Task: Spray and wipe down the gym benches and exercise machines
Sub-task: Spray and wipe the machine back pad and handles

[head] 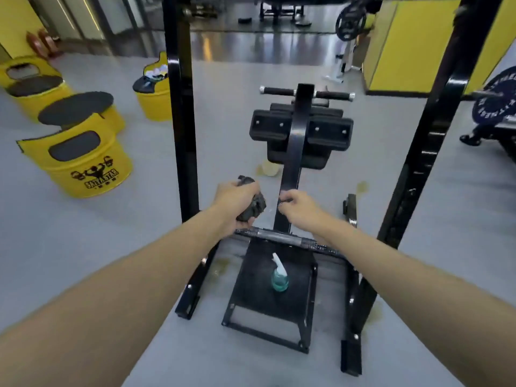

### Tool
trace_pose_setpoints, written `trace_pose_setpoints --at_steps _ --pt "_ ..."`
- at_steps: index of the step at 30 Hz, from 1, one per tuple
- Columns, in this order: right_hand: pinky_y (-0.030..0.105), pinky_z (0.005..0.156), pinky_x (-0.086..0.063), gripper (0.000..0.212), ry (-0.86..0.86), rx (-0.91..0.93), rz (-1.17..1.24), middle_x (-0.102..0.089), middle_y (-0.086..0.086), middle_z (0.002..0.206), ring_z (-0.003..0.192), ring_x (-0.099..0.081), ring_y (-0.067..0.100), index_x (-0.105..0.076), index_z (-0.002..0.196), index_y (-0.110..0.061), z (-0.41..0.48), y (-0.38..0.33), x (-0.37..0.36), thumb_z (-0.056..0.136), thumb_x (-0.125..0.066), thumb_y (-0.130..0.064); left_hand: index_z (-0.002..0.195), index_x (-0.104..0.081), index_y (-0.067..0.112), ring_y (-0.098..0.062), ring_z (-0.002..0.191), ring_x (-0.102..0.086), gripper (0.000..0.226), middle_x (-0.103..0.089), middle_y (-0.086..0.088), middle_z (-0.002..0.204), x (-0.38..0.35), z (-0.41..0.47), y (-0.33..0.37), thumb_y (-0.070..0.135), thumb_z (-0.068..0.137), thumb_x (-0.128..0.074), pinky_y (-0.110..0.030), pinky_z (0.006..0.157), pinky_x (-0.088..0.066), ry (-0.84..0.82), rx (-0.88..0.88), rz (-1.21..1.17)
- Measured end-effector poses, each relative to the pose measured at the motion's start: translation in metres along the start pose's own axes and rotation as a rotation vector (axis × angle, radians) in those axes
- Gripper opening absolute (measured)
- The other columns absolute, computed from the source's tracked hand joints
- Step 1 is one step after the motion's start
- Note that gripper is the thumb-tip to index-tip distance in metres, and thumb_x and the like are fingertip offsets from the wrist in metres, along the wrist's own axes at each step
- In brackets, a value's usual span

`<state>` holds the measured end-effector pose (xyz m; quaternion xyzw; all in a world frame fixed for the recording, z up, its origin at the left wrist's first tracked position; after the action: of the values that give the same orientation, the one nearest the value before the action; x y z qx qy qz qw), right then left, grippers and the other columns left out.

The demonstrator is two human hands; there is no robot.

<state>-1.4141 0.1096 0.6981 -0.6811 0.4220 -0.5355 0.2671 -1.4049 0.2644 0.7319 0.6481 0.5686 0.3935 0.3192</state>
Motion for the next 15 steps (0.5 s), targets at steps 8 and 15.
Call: trace_pose_setpoints --at_steps 8,15 --pt "0.033 0.086 -0.049 0.037 -0.192 -0.356 -0.375 -0.057 0.013 0.124 0.107 -0.058 0.033 -0.051 0.129 -0.011 0.102 0.254 -0.138 0.095 -0.057 -0.026 0.07 -0.067 0.015 -0.017 0.041 -0.037 0.035 -0.046 -0.003 0.044 -0.017 0.16 -0.186 -0.001 0.09 -0.042 -0.018 0.04 -0.03 -0.001 0.093 0.275" --pt "0.039 0.081 -0.051 0.054 -0.124 -0.41 -0.355 -0.058 0.013 0.123 0.101 -0.06 0.031 -0.042 0.138 -0.014 0.16 0.361 -0.203 0.094 -0.06 -0.04 0.068 -0.044 0.017 -0.02 0.047 -0.037 0.026 -0.041 0.0 0.05 -0.042 0.25 -0.316 0.021 0.089 -0.058 -0.022 0.047 -0.033 -0.108 0.212 0.329"
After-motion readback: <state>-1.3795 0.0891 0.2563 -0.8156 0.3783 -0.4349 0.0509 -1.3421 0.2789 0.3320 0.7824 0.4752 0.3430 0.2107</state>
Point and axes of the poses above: each hand's wrist, its own z-axis towards the middle knuckle, its own x-axis out of the back of the hand, y = z × x, the point moved 7 cm from there along z, towards the middle knuckle
